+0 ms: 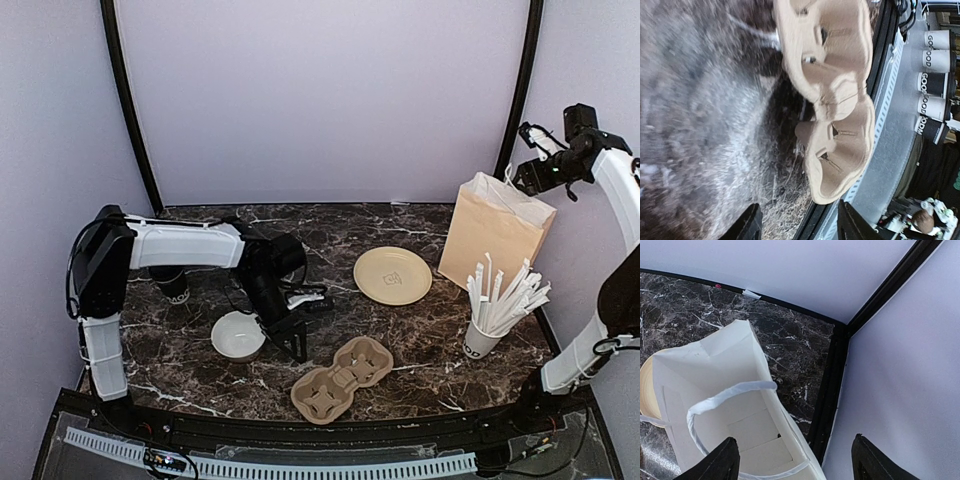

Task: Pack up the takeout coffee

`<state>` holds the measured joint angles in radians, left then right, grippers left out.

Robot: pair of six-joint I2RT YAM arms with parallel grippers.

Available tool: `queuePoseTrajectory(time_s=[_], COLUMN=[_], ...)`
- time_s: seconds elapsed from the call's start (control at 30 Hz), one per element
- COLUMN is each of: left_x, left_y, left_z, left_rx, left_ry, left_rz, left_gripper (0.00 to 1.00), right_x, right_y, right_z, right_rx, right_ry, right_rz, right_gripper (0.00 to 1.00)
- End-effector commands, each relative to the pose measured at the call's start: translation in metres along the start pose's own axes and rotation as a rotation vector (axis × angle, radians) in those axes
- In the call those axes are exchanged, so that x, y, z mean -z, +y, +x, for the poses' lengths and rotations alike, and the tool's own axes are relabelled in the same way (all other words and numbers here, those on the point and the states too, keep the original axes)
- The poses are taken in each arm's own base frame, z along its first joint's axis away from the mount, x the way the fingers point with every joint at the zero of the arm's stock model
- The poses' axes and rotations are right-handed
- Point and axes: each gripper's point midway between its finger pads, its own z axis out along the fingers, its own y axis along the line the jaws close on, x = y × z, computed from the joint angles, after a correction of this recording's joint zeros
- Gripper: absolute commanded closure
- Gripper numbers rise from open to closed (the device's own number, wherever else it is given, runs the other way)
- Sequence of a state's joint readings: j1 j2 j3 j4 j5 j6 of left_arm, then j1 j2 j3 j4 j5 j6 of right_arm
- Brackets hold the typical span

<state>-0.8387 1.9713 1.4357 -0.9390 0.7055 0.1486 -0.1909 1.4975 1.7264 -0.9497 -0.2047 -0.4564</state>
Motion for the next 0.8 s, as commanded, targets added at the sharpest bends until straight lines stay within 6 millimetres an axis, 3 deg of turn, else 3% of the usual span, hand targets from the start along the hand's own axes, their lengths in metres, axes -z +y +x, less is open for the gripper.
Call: queuePoseTrajectory(time_s=[0.0, 0.17, 0.27, 0.6, 0.77], left_x=[0.041, 0.068, 0.081, 0.092, 0.089], left_y=[-0.016, -0.022, -0.030, -0.041, -0.042], left_z=[-0.022, -0.038, -0.046, -0.050, -0.048], left_rx=[-0.091, -0.135, -0.166, -0.184, -0.180], left_ry=[-0.126, -0.214, -0.272, -0.322, -0.328], left_rz=[-0.091, -0.173, -0.192, -0.183, -0.166], left_gripper=[0.46, 0.46, 0.46, 0.46, 0.46], right_x=[0.023, 0.043, 0.042, -0.007, -0.032], right_y=[0.004, 0.012, 0.015, -0.003, -0.012], right_z=[-0.009, -0.006, 0.005, 0.018, 0.017], right_rx=[0.059, 0.129, 0.164, 0.182, 0.180], right_ry=[-0.032, -0.029, 0.010, 0.152, 0.186], right_rz=[-0.003, -0.011, -0.020, -0.040, -0.059], right_gripper=[0.20, 0.17, 0.15, 0.16, 0.24])
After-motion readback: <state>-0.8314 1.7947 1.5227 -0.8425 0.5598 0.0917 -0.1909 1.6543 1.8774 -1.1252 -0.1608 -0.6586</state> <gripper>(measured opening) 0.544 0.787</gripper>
